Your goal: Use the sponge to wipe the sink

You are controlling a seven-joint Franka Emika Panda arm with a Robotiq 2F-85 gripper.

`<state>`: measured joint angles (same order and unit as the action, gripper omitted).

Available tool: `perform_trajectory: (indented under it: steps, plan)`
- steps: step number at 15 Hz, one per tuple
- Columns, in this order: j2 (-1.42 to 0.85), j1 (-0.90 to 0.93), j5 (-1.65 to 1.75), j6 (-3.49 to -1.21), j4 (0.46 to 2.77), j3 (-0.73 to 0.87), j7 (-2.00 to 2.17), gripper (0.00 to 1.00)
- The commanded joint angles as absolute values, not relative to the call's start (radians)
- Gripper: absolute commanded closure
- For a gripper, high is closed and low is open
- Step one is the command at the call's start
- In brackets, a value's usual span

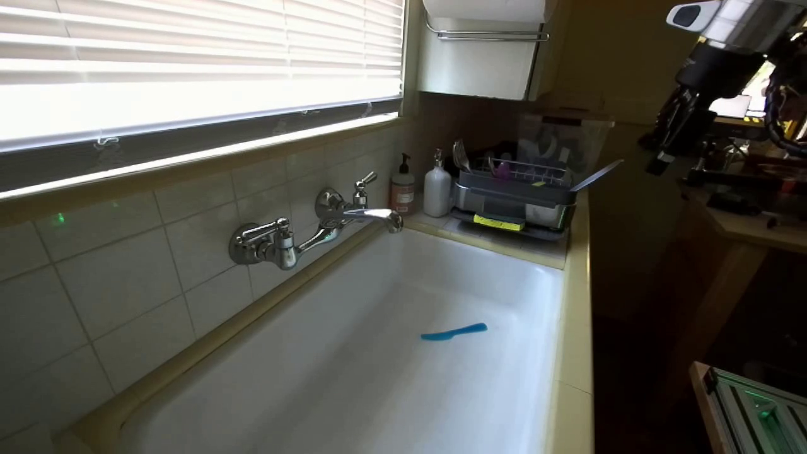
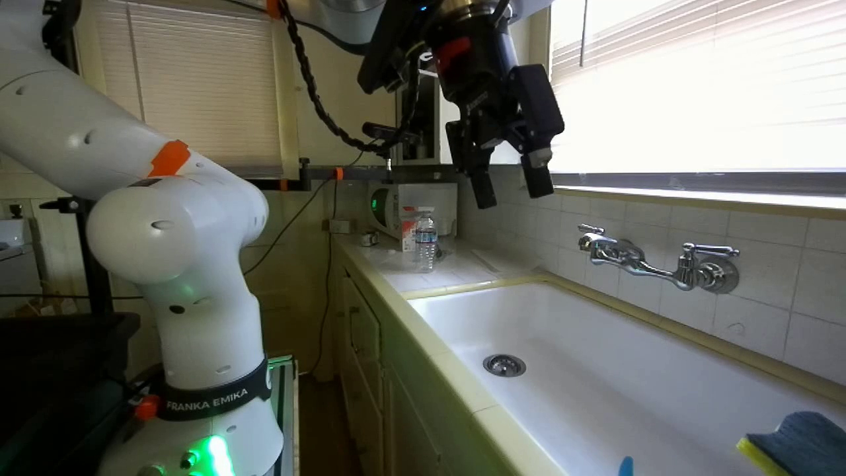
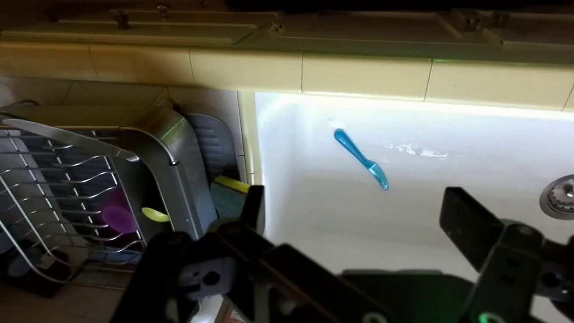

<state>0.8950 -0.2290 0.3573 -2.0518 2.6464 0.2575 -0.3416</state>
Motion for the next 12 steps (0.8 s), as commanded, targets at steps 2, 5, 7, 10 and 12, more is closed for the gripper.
perform_trajectory:
  steps: [2, 5, 7, 10, 12]
  plan:
    - [0.778, -0.227, 0.38, -2.199, 2.602, 0.298, -0.318, 0.0]
    - [0.667, -0.221, 0.369, -2.349, 2.571, 0.32, -0.334, 0.0]
    - [0.578, -0.21, 0.358, -2.438, 2.545, 0.325, -0.356, 0.0]
    - [0.448, -0.208, 0.347, -2.517, 2.497, 0.321, -0.372, 0.0]
    - [0.371, -0.205, 0.331, -2.552, 2.465, 0.326, -0.391, 0.0]
